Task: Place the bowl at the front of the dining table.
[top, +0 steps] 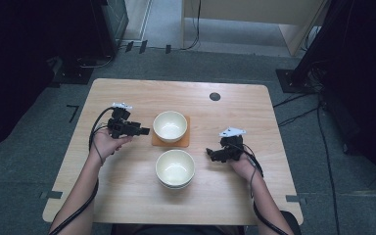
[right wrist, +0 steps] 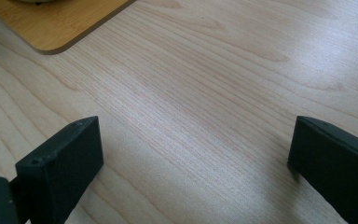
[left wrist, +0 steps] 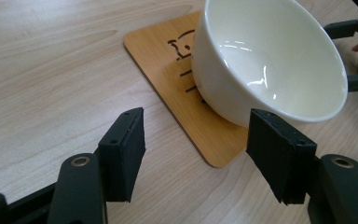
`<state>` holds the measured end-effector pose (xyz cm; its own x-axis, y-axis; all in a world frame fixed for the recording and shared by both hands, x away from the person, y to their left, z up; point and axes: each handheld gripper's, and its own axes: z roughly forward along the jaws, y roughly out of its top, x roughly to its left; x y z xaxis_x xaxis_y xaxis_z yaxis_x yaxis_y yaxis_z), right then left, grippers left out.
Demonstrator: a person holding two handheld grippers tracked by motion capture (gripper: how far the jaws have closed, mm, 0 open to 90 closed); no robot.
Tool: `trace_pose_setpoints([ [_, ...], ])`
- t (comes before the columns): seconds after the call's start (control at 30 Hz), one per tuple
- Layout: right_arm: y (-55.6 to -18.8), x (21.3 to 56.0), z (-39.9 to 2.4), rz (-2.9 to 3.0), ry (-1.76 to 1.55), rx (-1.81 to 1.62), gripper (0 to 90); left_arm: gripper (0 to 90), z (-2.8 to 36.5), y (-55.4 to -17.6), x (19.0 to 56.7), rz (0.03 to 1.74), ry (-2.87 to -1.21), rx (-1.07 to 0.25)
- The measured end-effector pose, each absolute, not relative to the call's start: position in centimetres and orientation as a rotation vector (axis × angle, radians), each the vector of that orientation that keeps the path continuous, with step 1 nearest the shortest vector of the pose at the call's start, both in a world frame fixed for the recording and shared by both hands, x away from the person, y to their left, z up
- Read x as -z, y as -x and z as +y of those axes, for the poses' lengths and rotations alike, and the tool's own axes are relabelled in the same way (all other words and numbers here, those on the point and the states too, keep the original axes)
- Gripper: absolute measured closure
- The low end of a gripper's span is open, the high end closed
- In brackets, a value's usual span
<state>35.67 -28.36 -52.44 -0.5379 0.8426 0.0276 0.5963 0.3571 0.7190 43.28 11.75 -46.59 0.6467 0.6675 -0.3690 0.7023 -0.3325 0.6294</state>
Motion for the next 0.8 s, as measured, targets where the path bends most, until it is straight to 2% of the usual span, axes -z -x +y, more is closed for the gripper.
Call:
trace_pose_setpoints([
  [0.8,-35.7,52.4,-28.3,2.278,-1.267,-0.986,2.2,36.5,14.6,-44.1,49.3,1.163,-2.077,-0.018],
])
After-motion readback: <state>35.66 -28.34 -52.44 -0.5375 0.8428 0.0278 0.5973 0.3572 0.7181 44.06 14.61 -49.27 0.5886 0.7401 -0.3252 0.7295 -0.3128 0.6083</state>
